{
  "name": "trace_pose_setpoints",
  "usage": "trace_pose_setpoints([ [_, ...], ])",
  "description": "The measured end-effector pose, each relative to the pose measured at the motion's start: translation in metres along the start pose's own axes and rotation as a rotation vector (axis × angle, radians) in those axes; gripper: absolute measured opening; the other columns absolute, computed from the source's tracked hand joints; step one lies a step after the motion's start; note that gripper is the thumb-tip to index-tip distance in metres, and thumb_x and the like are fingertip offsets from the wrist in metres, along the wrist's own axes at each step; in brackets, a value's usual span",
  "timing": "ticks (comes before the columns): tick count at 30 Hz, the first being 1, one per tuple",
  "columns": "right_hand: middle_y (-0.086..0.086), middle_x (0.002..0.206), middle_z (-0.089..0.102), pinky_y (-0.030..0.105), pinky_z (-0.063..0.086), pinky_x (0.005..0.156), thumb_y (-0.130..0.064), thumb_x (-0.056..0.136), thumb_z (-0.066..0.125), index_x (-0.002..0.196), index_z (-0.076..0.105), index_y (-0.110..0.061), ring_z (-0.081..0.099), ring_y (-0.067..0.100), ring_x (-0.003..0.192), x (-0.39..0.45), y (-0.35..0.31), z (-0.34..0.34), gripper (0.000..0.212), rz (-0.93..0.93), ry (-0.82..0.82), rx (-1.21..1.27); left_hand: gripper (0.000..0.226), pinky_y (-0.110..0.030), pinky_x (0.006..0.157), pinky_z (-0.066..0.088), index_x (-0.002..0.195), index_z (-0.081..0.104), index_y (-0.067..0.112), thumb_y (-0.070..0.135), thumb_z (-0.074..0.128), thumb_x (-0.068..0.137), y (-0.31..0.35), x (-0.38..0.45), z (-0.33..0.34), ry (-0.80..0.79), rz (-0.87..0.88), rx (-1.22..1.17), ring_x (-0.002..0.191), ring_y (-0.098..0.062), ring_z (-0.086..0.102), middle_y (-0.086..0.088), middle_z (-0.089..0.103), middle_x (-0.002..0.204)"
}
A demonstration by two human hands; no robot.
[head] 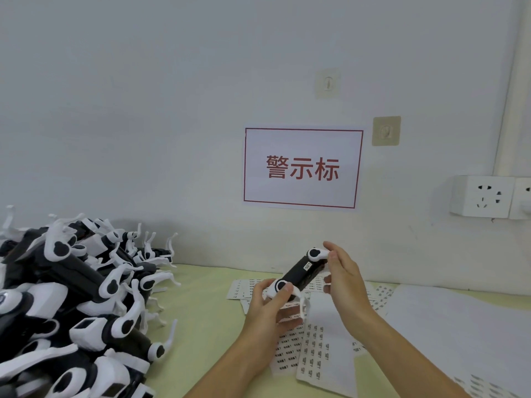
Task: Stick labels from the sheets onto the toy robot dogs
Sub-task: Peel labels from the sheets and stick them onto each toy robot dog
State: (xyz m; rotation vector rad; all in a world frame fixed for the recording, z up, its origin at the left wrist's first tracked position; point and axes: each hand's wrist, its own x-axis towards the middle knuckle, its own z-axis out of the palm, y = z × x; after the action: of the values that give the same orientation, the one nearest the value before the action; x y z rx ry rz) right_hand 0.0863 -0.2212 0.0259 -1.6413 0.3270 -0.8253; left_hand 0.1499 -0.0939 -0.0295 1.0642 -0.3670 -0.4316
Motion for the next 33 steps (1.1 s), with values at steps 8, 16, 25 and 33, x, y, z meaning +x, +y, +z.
trace_pose_setpoints([
  [8,0.002,0.117,0.063,0.035,0.054,0.076,-0.028,0.101,0.052,0.124,0.060,-0.029,0.066,0.024,0.090,0.006,-0.005,-0.018,0.025,0.261,-0.323,0.039,0.033,-0.037,0.060,0.056,0.120,0.055,0.011,0.026,0.065,0.093,0.003,0.005,-0.004,0.137,-0.017,-0.150,0.071,-0.028,0.069,-0.012,0.076,0.082],
  [16,0.004,0.111,0.065,0.042,0.052,0.092,-0.029,0.095,0.049,0.111,0.065,-0.034,0.065,0.021,0.088,0.012,-0.009,-0.038,0.023,0.256,-0.440,-0.148,0.030,-0.037,0.064,0.058,0.121,0.058,0.016,0.030,0.061,0.095,0.001,0.007,-0.002,0.155,-0.002,-0.133,0.079,-0.026,0.074,-0.009,0.077,0.091],
  [25,-0.010,0.100,0.068,0.025,0.052,0.071,-0.040,0.090,0.063,0.100,0.067,-0.044,0.070,0.017,0.088,0.006,-0.005,-0.030,0.011,0.099,-0.455,-0.435,0.024,-0.034,0.072,0.053,0.122,0.057,0.022,0.017,0.058,0.098,0.002,0.000,0.000,0.071,0.035,-0.092,0.083,-0.026,0.069,-0.016,0.073,0.106],
  [33,-0.011,0.103,0.067,0.022,0.050,0.070,-0.033,0.091,0.061,0.102,0.063,-0.044,0.071,0.009,0.081,0.008,-0.001,-0.034,0.016,0.095,-0.515,-0.510,0.026,-0.032,0.072,0.055,0.123,0.057,0.020,0.013,0.057,0.099,0.004,-0.003,0.002,0.047,0.049,-0.050,0.080,-0.021,0.071,-0.015,0.072,0.108],
])
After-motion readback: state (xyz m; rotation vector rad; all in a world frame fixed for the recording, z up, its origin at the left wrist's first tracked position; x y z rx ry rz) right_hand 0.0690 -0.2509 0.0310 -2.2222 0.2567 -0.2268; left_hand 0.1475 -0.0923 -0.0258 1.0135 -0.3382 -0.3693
